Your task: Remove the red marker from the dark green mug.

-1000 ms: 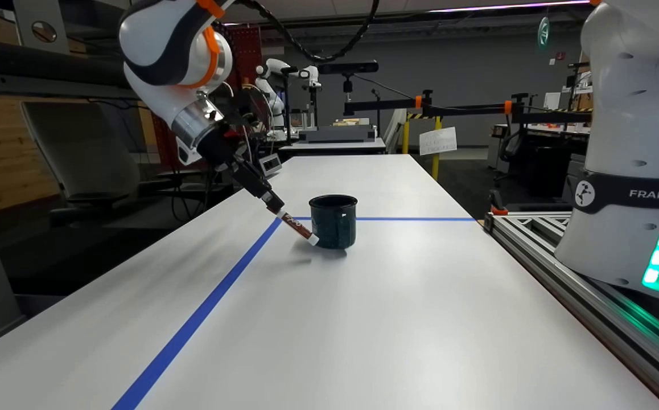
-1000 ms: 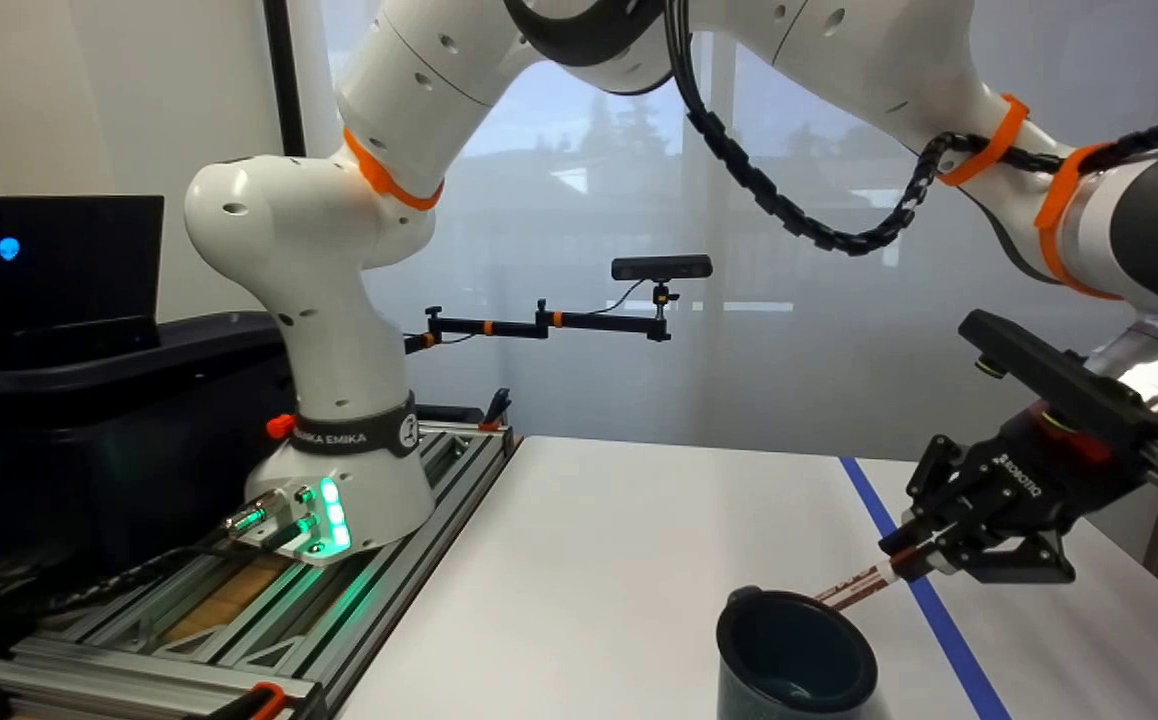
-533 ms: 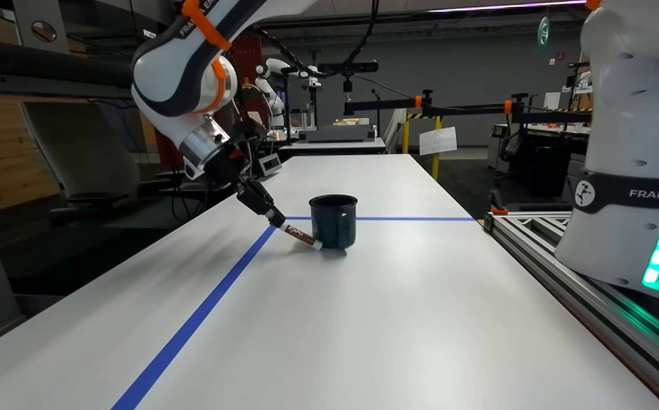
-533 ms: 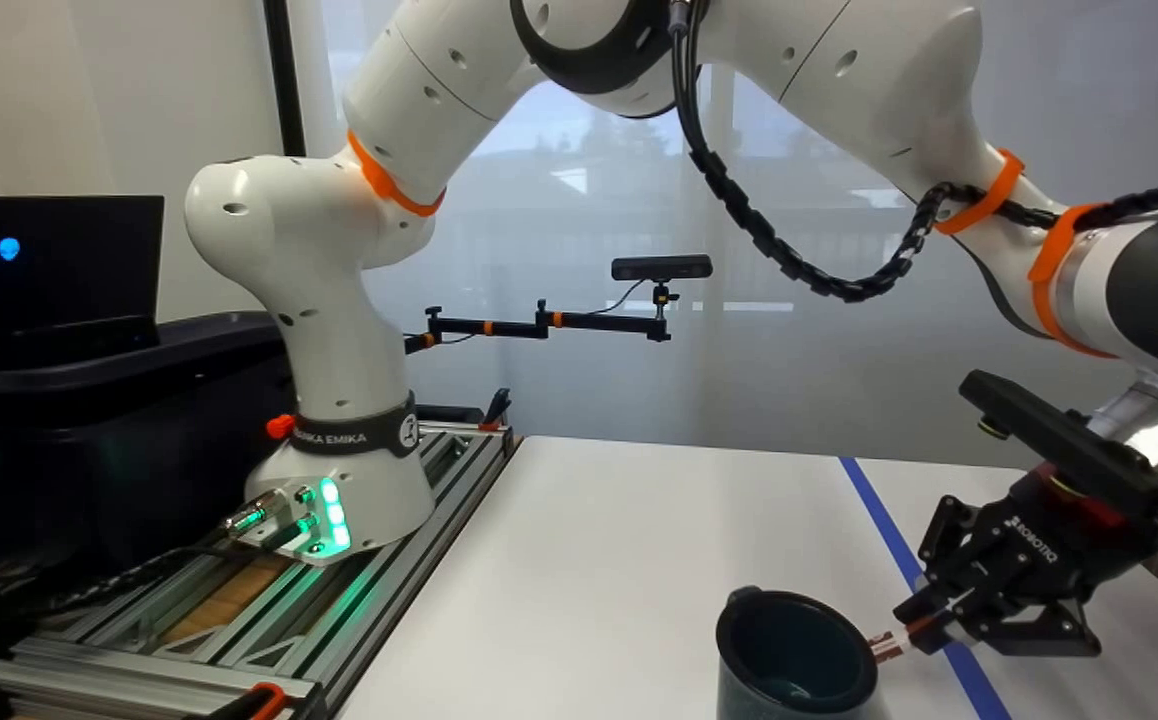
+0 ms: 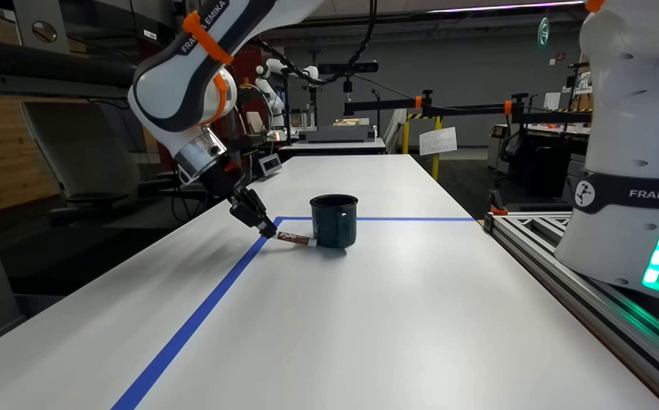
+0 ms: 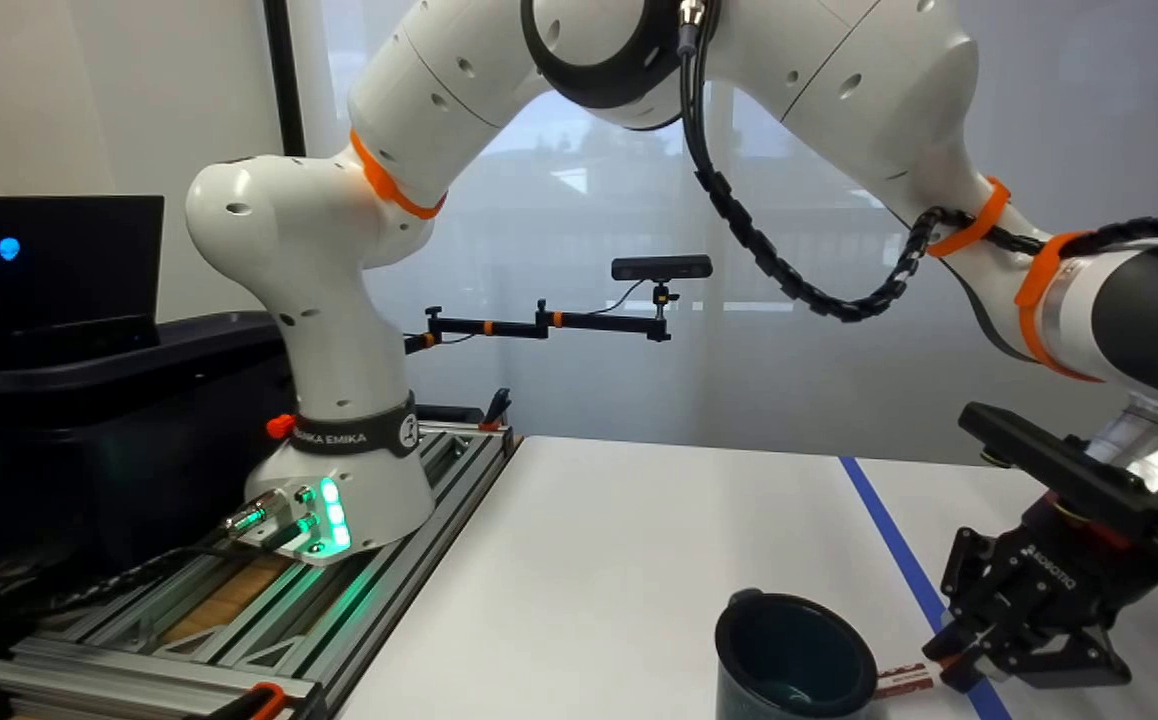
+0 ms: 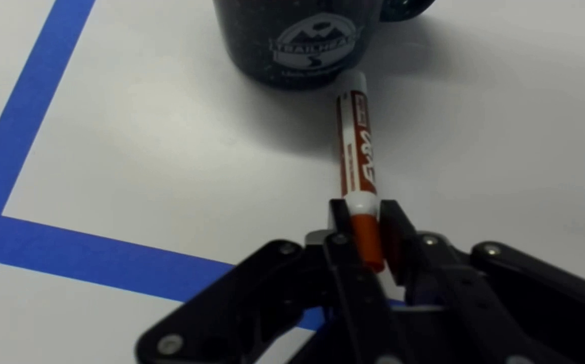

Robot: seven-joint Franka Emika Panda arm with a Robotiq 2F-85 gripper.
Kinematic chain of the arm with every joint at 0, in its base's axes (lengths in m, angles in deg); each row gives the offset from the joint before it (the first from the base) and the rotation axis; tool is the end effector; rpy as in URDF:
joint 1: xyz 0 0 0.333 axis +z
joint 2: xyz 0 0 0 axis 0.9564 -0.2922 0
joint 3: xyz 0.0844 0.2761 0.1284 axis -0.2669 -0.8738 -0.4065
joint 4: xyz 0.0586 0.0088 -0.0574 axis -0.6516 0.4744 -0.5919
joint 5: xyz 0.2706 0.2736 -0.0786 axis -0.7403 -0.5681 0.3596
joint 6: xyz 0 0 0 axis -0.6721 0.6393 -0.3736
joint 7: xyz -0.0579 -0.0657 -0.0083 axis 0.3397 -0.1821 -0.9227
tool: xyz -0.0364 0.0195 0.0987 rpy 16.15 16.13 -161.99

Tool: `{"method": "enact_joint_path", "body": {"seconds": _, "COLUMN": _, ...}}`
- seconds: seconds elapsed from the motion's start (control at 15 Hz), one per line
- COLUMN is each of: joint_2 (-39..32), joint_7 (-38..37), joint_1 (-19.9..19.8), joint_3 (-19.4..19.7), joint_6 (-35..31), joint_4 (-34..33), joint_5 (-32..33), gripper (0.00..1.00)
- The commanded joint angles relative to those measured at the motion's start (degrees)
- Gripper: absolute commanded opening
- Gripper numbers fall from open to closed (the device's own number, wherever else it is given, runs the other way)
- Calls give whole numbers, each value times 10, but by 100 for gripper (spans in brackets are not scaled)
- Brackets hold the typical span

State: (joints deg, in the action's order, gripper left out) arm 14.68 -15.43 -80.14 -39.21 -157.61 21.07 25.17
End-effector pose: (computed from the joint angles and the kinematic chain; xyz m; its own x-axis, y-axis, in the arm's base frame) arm 0.6558 -0.1094 0.1509 0.8073 0.1787 -0.5625 0.2044 -0.9787 -0.0175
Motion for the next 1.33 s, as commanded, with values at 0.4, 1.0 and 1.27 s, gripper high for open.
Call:
{"method": "enact_joint_path", "body": {"seconds": 0.4, "joint_2": 73, "joint_7": -22, "joint_1": 16, "joint_3": 9, "joint_6": -21, "joint_4": 39, "joint_5": 14, "gripper": 91}}
{"method": "enact_joint_path", "body": {"seconds": 1.0, "joint_2": 241, "joint_7": -129, "joint_1": 23, "joint_3": 13, "joint_6": -10, "joint_4": 148, "joint_5": -26, "gripper": 100}}
{"method": "enact_joint_path", "body": {"seconds": 1.27, "joint_2": 299, "joint_7": -166, "joint_1": 37, "joint_3": 11, "joint_6": -9, "joint_4": 203, "joint_5": -22, "gripper": 100}}
